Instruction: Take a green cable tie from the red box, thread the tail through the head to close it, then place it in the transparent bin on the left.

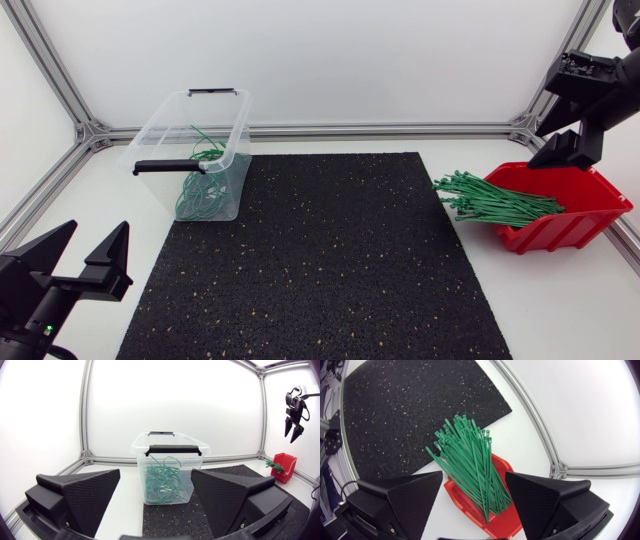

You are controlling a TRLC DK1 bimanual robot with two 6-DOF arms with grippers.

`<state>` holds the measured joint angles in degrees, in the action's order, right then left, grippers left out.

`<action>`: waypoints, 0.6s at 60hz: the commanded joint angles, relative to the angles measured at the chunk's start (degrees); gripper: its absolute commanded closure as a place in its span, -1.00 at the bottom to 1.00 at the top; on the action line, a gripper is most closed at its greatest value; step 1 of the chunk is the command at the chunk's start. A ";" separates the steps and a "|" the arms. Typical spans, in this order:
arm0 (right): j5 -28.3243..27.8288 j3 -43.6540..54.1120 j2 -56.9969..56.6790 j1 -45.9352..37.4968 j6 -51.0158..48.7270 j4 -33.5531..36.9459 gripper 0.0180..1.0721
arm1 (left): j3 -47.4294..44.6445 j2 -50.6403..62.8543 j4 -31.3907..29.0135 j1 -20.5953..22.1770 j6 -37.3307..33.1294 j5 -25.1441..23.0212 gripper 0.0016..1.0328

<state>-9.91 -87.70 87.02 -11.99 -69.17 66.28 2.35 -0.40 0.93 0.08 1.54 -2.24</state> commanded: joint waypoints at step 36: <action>5.61 18.88 -4.49 9.18 -20.75 -0.89 -0.10 | -2.26 -0.21 -1.54 0.19 1.10 0.39 -0.92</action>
<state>-4.62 -70.61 83.74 -3.77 -87.57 65.95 2.35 -0.40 0.91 0.08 1.54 -2.24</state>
